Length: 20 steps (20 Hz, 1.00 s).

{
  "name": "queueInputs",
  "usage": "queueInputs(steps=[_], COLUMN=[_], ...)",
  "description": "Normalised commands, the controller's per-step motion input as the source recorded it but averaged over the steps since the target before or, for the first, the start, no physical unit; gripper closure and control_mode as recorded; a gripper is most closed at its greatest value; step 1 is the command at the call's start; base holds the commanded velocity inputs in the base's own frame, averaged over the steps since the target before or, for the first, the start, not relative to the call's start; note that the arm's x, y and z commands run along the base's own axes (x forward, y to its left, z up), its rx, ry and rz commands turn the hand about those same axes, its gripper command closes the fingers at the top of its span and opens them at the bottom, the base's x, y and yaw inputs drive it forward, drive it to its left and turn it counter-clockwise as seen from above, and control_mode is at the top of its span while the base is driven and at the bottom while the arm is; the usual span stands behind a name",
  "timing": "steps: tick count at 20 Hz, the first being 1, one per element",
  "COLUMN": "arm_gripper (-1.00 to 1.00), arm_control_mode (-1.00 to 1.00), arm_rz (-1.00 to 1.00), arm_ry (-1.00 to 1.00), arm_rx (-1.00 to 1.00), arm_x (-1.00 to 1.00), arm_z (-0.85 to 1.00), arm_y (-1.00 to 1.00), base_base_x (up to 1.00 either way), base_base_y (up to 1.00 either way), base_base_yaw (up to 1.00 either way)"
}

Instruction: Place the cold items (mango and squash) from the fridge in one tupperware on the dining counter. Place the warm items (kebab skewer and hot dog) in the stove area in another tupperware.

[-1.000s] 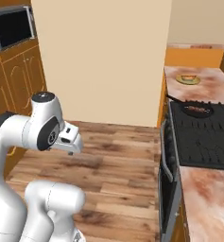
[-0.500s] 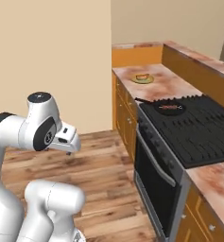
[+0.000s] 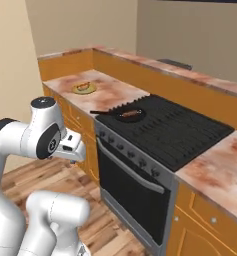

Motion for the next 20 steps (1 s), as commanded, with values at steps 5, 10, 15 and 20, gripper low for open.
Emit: queueInputs(steps=[5, 10, 15, 20], arm_gripper=[-1.00, -1.00, -1.00, -1.00], arm_control_mode=[1.00, 1.00, 1.00, 1.00], arm_rz=[0.00, 0.00, 0.00, 0.00], arm_ry=[0.00, 0.00, 0.00, 0.00], arm_rx=[0.00, 0.00, 0.00, 0.00], arm_x=[0.00, 0.00, 0.00, 0.00], arm_z=[0.00, 0.00, 0.00, 0.00], arm_y=[0.00, 0.00, 0.00, 0.00], base_base_x=[0.20, 0.11, 0.24, 0.04], base_base_y=[0.82, 0.76, 0.64, 0.79], base_base_yaw=[-0.61, -0.65, -0.70, -0.49])
